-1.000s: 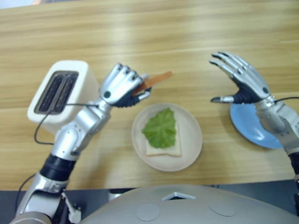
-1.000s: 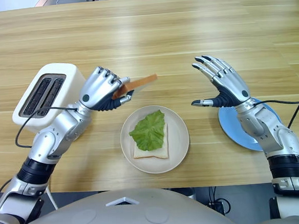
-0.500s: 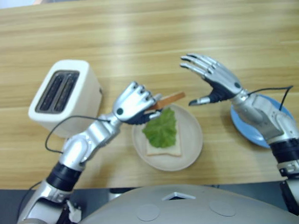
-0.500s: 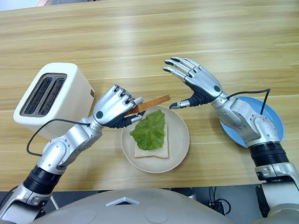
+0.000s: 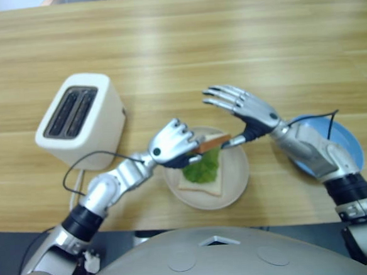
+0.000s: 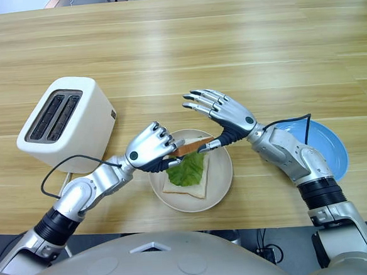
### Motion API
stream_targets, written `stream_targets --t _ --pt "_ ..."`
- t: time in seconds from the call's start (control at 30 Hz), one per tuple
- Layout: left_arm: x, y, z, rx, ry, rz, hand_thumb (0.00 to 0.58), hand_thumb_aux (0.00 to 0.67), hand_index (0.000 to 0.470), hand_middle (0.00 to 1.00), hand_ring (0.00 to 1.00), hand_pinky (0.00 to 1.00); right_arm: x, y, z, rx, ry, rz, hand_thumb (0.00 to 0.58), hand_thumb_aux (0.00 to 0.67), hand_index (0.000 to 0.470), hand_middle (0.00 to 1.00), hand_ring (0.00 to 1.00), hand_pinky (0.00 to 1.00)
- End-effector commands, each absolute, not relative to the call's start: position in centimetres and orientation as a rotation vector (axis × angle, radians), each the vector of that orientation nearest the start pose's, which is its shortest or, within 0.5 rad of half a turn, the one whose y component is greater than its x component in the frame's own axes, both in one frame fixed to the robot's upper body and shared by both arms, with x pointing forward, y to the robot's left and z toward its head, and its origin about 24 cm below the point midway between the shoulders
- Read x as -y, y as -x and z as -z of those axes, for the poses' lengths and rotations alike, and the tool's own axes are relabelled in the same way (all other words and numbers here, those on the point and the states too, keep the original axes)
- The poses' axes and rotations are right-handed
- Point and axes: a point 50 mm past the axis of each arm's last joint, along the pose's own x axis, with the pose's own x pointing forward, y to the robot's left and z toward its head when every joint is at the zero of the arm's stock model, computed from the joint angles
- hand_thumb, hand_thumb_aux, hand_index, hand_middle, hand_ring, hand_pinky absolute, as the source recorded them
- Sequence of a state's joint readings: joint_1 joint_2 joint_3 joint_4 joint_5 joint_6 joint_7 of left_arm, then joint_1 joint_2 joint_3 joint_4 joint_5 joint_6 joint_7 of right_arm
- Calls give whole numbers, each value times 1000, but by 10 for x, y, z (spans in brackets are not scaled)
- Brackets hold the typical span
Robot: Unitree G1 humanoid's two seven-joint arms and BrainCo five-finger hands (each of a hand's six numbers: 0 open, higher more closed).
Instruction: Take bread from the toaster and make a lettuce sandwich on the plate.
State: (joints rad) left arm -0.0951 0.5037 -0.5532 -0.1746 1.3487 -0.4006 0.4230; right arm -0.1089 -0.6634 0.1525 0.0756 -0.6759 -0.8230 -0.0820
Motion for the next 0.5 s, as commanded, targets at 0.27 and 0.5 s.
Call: stream_targets --t 0.27,0.5 --pt "-70 -194 -49 1145 -1519 569 580 670 460 1000 1000 1000 175 -218 -95 723 1160 -737 0 0 0 0 0 0" --pt "-65 -185 -37 1115 -1490 653 580 670 460 1000 1000 1000 181 -210 -88 647 1154 -799 0 0 0 0 0 0"
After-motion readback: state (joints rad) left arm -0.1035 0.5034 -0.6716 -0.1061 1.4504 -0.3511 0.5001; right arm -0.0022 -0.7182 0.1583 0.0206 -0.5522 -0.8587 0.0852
